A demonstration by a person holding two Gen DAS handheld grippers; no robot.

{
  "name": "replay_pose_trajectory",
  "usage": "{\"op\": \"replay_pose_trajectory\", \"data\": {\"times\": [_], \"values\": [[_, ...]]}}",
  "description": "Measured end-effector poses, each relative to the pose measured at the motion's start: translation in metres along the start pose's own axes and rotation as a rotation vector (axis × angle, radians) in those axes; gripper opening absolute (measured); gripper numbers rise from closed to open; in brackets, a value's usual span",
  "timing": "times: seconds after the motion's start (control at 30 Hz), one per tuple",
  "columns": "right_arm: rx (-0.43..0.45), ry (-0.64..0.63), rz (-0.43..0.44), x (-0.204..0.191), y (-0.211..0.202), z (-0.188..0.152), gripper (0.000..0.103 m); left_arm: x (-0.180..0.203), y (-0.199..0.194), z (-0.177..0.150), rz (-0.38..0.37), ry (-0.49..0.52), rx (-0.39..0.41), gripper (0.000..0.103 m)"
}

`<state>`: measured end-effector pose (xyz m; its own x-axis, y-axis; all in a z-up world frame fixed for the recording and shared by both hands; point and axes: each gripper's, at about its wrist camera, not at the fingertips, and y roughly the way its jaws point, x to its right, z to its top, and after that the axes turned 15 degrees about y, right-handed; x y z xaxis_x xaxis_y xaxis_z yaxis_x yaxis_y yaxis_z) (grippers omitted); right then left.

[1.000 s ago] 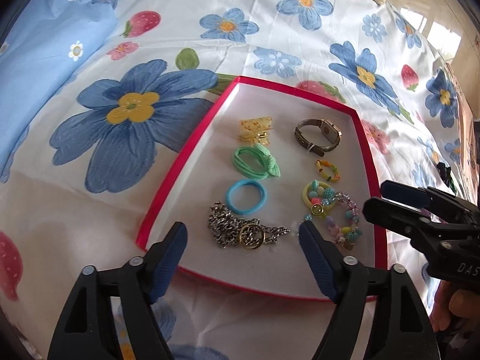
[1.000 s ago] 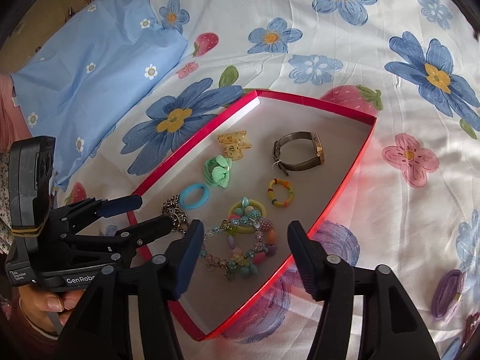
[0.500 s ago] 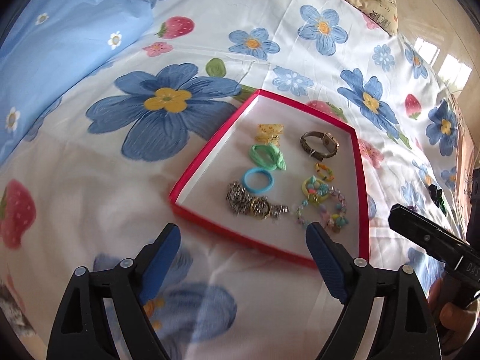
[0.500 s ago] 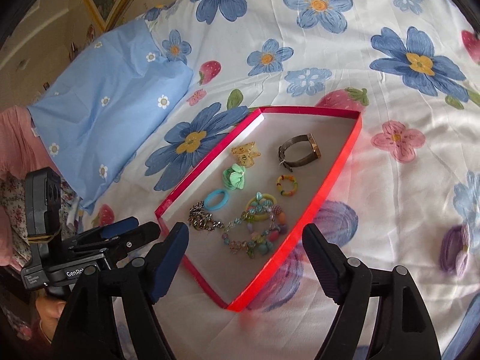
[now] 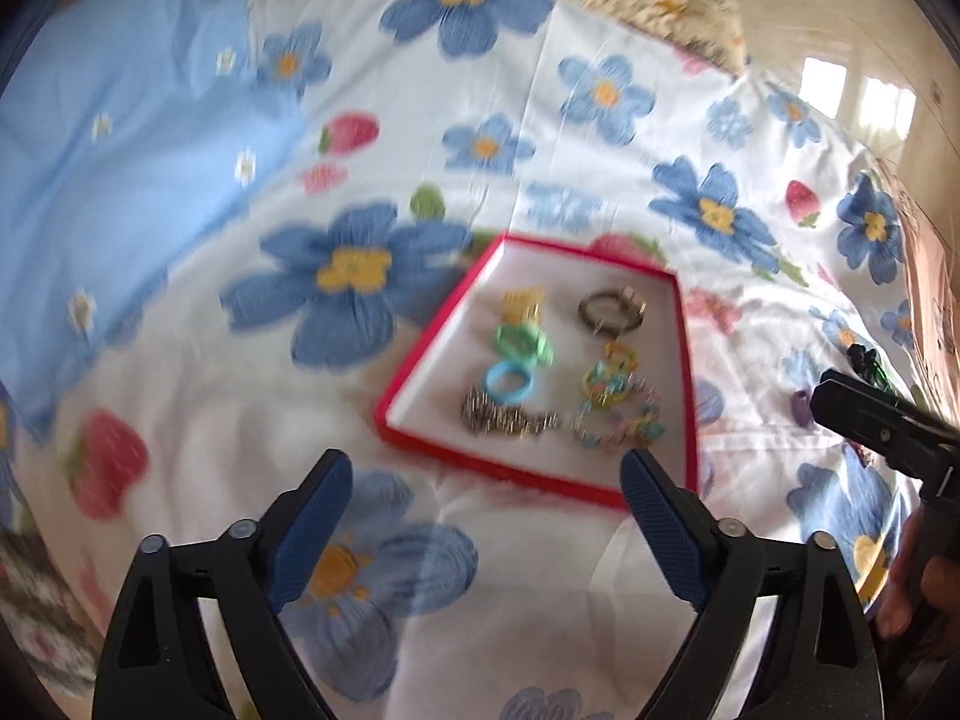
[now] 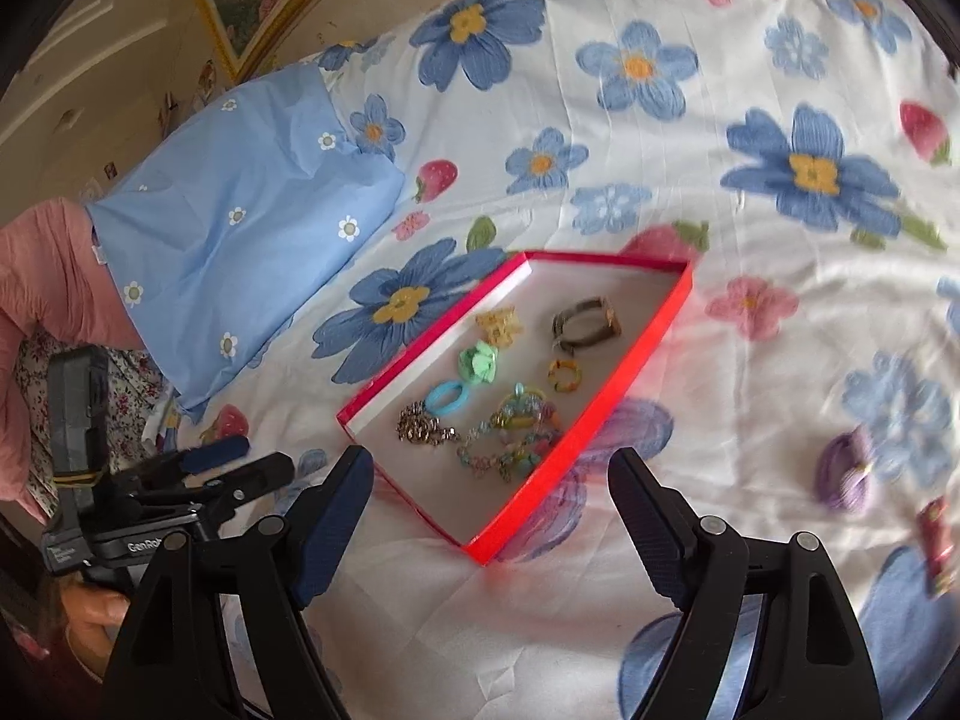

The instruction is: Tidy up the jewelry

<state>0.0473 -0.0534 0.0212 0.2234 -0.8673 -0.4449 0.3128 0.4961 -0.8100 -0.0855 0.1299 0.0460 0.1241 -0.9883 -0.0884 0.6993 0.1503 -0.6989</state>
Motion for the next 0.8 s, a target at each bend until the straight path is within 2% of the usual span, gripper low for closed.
{"op": "replay_pose_trajectory", "data": {"times": [0.03,0.07,0.1,0.2,0.33,0.53,0.8], "values": [[0.006,-0.021,-0.011,-0.005,-0.005,0.004,0.092,0.001,-0.008,0.002,0.007,0.015,0.014,0.103],[0.013,-0.051,-0.03,-0.013,-0.01,0.009,0.1,0.003,-0.018,0.005,0.015,0.032,0.033,0.102],[0.023,-0.077,-0.042,-0.018,-0.015,0.013,0.102,0.004,-0.024,0.007,0.024,0.043,0.047,0.103],[0.051,-0.141,-0.058,-0.03,-0.025,0.017,0.102,0.006,-0.034,0.004,0.063,0.055,0.074,0.103],[0.088,-0.153,-0.081,-0.03,-0.021,0.003,0.102,0.005,-0.028,-0.016,0.079,0.009,0.071,0.103],[0.08,-0.134,-0.101,-0.018,0.001,-0.027,0.102,0.011,-0.004,-0.038,0.109,-0.021,0.048,0.102],[0.054,-0.144,-0.117,-0.009,0.014,-0.049,0.102,0.019,0.006,-0.045,0.137,-0.002,0.044,0.102]]}}
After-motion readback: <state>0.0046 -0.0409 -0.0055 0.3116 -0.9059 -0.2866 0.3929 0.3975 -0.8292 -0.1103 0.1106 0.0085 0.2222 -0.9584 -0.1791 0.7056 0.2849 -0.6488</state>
